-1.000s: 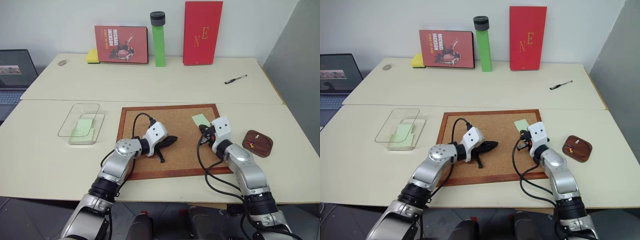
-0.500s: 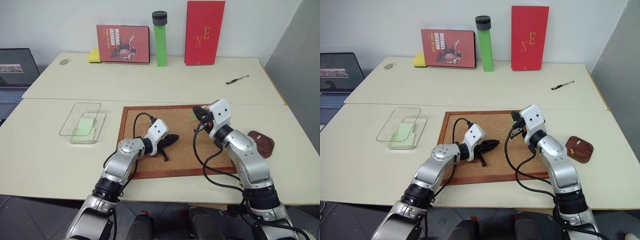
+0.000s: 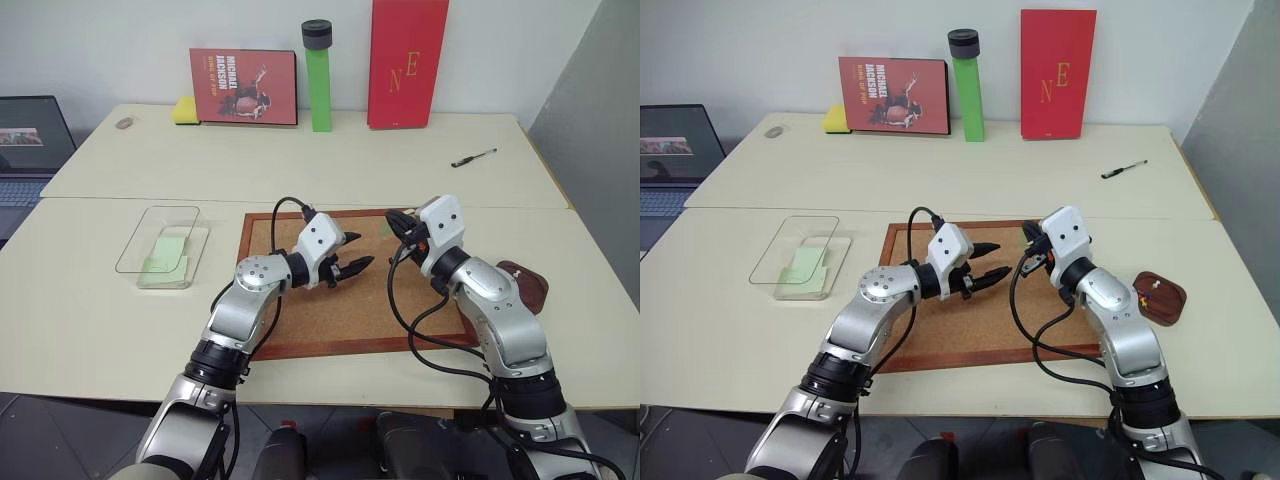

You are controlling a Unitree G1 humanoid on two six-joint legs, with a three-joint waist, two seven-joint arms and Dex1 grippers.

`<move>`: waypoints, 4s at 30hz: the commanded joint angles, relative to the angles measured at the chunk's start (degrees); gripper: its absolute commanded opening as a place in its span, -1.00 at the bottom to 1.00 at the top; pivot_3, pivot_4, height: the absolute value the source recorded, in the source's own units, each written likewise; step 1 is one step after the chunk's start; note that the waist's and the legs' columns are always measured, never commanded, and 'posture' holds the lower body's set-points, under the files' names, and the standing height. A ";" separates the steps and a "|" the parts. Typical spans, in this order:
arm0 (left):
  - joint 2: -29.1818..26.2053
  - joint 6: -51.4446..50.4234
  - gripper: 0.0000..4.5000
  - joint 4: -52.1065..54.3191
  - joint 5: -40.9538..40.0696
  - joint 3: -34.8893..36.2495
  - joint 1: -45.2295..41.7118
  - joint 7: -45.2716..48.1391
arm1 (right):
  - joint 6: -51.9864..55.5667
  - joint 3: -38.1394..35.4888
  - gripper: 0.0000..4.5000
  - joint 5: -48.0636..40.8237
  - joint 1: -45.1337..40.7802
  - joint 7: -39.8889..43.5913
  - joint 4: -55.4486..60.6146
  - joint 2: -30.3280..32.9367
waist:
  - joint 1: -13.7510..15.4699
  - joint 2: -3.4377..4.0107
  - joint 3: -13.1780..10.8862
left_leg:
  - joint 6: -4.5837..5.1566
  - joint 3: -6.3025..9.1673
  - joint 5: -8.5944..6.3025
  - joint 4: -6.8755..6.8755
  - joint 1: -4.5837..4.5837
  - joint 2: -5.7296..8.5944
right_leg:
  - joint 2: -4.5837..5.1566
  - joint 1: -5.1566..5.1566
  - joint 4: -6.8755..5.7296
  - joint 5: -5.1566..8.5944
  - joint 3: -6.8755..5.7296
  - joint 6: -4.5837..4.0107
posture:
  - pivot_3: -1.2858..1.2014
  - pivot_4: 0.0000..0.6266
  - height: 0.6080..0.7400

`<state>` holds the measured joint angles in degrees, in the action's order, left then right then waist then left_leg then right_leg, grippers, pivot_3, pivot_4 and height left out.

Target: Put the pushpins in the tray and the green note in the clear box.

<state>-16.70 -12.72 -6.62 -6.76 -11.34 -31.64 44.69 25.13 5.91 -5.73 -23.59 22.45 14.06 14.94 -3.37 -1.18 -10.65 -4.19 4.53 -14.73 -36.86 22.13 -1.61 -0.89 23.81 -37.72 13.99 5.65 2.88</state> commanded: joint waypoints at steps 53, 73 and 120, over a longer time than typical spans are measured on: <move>8.20 11.75 -1.00 -21.68 3.60 0.43 -11.43 -1.99 | 18.88 -1.37 -1.00 -6.64 -4.71 -5.17 15.94 -3.71 | 0.05 0.00 0.00 | 0.00 0.05 0.01 -0.06 0.45 0.02 | 0.00 0.35 -0.05 -0.02 -0.07 0.00 | 0.03 -0.52 1.00; 7.25 12.24 -1.00 -18.16 5.74 -0.99 -8.04 -2.50 | 27.15 -16.32 -1.00 -9.95 4.27 -5.58 24.99 8.81 | 0.27 0.00 0.00 | 0.00 0.08 0.00 -0.07 0.48 0.03 | 0.01 0.32 -0.04 -0.01 -0.09 -0.01 | 0.03 -0.52 1.00; 7.01 11.77 -1.00 -15.33 6.95 -2.25 -6.08 -3.56 | 19.48 -22.82 0.63 0.88 26.16 -4.33 13.31 20.43 | 0.21 -0.02 -0.01 | 0.02 -0.03 0.03 -0.14 0.25 0.10 | 0.02 0.22 -0.24 -0.04 0.08 0.06 | 0.03 -0.52 1.00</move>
<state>-9.83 -1.92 -23.24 0.19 -13.84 -36.80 41.63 45.99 -14.65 -5.26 3.00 18.64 26.52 35.46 -3.16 -1.20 -10.66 -4.16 4.50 -14.70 -37.00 22.37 -1.50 -0.88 24.03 -37.96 13.95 5.74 2.94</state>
